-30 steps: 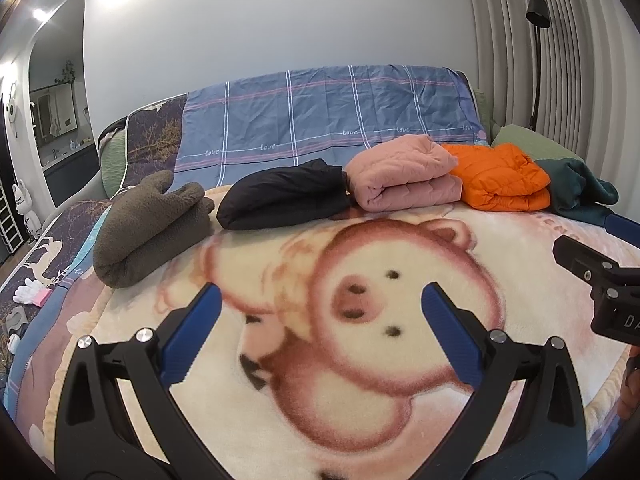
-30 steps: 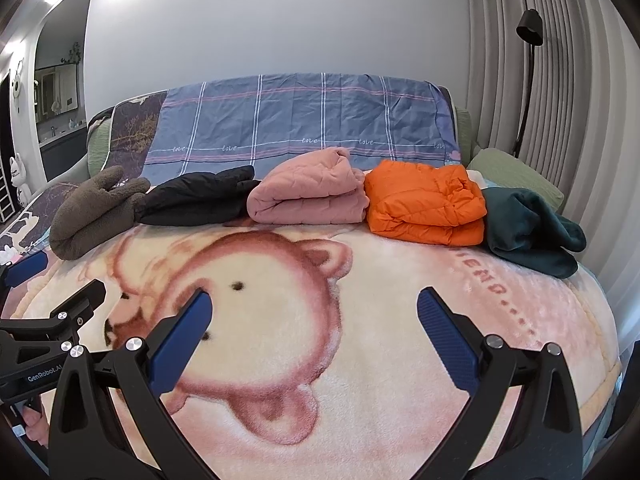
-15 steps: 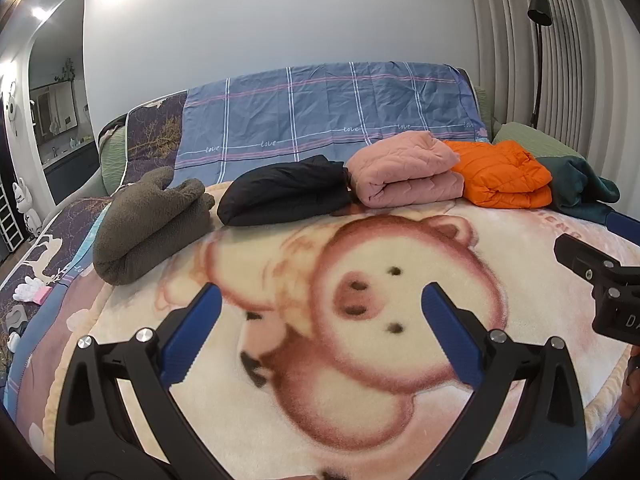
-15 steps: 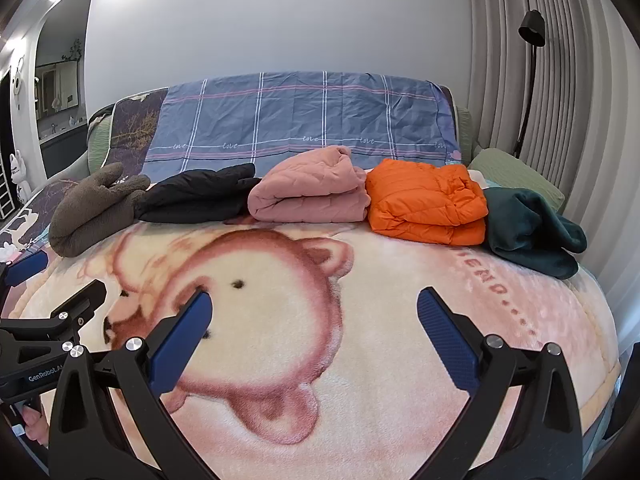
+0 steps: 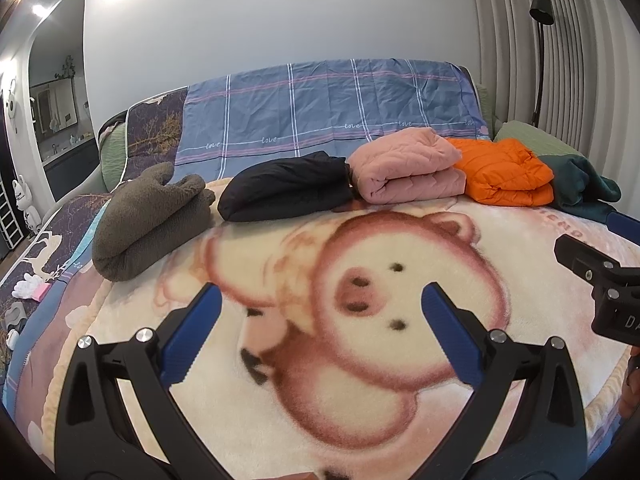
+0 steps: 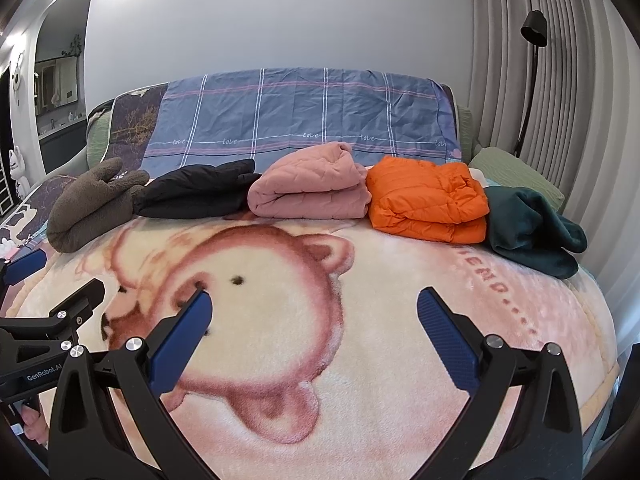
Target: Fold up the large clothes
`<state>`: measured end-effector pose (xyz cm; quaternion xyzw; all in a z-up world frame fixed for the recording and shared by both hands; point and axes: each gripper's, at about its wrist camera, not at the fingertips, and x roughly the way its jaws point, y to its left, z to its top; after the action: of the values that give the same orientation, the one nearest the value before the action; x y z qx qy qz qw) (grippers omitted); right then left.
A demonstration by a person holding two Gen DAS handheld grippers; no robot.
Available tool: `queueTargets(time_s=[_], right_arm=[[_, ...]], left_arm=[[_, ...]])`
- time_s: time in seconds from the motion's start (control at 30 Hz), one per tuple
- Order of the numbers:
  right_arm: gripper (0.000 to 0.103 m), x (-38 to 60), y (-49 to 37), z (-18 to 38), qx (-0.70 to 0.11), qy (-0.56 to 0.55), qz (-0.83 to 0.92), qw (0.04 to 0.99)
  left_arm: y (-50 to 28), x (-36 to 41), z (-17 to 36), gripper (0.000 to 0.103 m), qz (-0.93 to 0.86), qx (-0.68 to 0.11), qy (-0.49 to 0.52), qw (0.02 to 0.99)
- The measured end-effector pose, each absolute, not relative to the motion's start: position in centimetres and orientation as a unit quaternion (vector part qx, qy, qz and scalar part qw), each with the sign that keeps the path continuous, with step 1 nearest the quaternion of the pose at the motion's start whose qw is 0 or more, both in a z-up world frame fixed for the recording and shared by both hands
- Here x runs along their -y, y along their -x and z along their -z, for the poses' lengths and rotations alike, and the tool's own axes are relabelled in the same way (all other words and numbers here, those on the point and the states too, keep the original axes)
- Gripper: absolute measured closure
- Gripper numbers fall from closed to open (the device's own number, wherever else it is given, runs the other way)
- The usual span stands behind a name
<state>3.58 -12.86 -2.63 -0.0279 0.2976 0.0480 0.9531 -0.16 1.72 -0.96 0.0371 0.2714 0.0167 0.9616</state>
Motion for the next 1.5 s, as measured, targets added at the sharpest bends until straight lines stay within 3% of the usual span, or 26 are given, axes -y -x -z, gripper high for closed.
queueTargets(time_s=[1.5], right_arm=[[0.001, 12.55, -4.31, 3.44, -0.308, 0.034, -0.048, 0.949]], left_arm=[[-0.49, -2.17, 1.36, 0.002, -0.02, -0.272, -0.042, 0.961]])
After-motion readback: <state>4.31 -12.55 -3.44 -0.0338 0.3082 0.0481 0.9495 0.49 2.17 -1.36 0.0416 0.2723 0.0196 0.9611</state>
